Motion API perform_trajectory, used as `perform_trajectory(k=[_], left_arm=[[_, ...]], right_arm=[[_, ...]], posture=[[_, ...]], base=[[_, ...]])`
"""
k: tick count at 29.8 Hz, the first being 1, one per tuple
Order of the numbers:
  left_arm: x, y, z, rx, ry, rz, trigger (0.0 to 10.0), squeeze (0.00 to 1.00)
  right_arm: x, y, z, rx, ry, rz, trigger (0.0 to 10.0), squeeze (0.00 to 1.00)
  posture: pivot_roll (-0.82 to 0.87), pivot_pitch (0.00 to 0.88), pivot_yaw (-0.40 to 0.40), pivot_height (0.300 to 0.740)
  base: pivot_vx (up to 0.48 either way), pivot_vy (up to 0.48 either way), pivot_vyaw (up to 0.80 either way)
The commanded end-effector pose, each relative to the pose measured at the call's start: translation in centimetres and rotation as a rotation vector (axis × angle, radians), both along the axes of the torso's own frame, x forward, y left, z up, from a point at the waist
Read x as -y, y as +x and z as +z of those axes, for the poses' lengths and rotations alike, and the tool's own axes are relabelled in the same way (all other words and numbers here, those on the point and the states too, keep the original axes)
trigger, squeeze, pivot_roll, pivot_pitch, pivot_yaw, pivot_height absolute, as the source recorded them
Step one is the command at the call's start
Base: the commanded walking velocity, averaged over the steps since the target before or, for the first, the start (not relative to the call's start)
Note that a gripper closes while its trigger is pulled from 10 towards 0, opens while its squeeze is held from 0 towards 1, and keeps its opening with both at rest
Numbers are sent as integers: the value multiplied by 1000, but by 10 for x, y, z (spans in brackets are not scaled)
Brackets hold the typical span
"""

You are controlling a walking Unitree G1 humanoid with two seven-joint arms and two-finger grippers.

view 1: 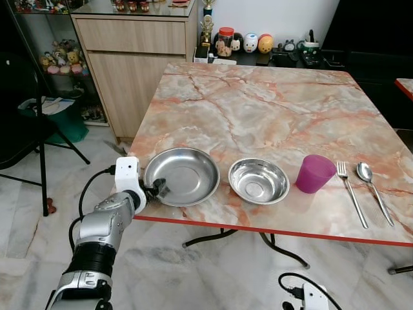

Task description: Setting the table

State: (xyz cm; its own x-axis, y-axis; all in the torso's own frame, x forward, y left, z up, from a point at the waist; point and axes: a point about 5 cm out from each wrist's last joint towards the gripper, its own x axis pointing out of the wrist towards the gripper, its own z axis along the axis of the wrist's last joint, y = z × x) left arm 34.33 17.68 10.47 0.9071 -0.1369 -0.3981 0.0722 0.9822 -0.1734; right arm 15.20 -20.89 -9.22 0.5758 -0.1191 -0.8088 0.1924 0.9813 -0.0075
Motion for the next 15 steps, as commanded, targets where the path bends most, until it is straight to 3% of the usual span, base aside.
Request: perform_trajectory(k=[1,15], left_arm=[[1,-5,-11,-43,6,-1,0,0],[-2,-3,-7,-20,18,7,0,0]], right_arm=[[0,-5,-2,-25,4,3,10000,0],[3,-5,-2,-31,0,4,10000,0]], posture=[[60,0,-32,740],[61,0,-33,740]], base=[[0,0,0],[0,0,0]])
